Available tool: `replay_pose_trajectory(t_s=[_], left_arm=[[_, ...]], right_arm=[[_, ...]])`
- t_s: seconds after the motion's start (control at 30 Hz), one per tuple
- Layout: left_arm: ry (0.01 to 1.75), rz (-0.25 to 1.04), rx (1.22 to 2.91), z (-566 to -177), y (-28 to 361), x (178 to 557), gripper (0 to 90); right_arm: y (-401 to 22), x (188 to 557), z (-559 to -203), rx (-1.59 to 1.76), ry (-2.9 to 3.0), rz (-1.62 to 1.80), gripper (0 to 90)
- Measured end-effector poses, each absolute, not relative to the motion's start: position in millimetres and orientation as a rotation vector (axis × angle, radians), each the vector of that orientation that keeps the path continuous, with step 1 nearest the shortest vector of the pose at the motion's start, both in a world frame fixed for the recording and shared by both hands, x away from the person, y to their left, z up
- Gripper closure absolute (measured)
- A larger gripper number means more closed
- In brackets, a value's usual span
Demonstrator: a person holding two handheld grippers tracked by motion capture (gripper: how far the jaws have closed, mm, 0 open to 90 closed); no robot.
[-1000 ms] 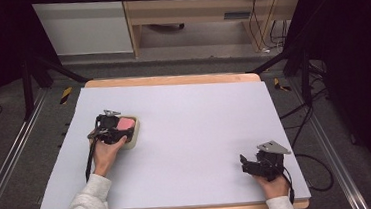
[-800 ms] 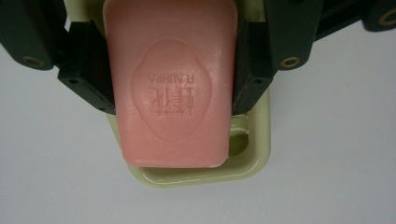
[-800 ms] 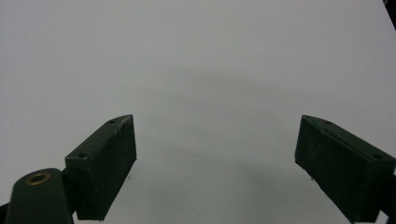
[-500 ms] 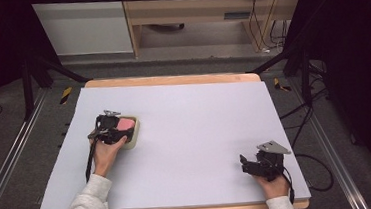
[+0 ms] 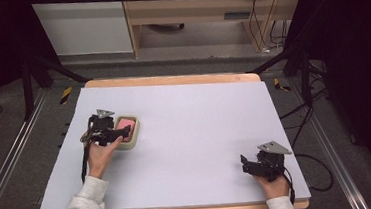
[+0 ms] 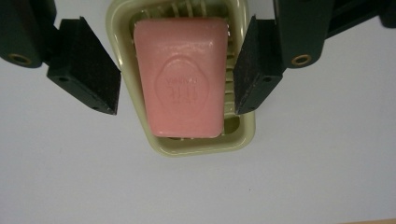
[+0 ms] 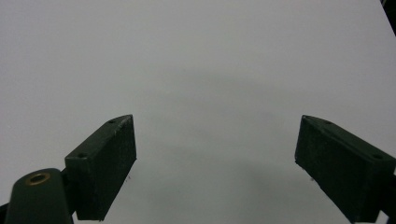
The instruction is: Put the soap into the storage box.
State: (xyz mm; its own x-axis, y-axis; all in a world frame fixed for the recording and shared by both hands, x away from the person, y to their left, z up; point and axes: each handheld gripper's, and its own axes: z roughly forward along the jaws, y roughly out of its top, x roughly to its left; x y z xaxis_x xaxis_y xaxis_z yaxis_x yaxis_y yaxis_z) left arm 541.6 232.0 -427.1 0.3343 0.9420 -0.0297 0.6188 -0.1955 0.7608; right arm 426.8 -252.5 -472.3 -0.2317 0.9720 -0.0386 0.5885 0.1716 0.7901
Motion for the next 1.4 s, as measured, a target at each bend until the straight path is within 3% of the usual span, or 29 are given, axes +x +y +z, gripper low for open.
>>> replay_pose_trajectory(t_s=[0.37,0.7,1.4], left_arm=[[1.293,0.606,1.901,-428,235,500,28.2],[1.258,0.607,1.831,-435,265,464,25.0],[1.348,0.583,1.857,-457,317,449,21.6]], right_arm=[[-255,425,-472,1.485,1.887,0.896,12.4],[-256,425,-472,1.491,1.883,0.893,11.5],[-261,425,-473,1.524,1.877,0.888,10.4]])
